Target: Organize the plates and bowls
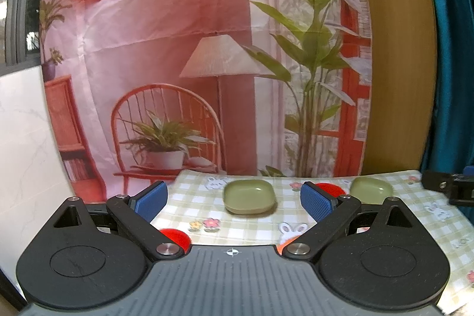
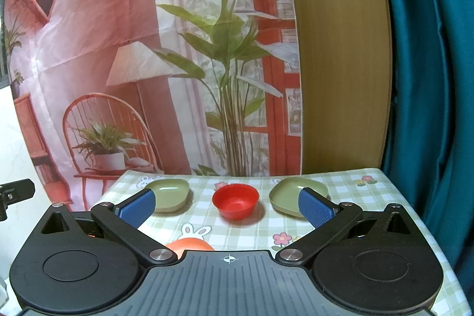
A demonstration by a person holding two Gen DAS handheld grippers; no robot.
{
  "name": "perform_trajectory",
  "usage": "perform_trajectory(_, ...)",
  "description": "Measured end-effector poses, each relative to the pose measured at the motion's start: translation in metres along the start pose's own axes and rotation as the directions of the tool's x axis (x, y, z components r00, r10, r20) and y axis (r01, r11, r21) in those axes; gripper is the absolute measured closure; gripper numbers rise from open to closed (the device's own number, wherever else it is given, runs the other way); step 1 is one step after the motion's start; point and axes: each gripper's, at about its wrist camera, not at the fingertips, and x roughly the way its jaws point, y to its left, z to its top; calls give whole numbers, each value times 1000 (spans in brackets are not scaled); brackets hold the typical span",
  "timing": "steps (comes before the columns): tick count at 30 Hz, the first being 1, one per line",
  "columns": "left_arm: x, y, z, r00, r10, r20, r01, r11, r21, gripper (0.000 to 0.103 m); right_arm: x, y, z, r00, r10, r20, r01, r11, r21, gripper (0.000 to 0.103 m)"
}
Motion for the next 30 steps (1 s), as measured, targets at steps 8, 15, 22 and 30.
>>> perform_trajectory(8, 33, 25, 24, 997, 80, 7, -80, 997, -6, 5, 37, -24, 14, 999, 0, 33, -2, 999, 40, 0)
perform_trajectory(15, 67, 49, 39, 996, 90, -15, -90, 996, -7, 6, 77, -24, 16, 999, 18, 36, -18, 1000, 11, 0)
perform_trajectory(22, 97, 64, 37, 993, 98, -61, -99, 995, -22, 6, 112, -15, 20, 999, 47, -8, -47, 999, -10, 0)
perform_trajectory(30, 118, 62, 33, 993, 97, -69, -98, 995, -12, 6, 134, -8, 22, 998, 27, -51, -29, 998, -54, 0)
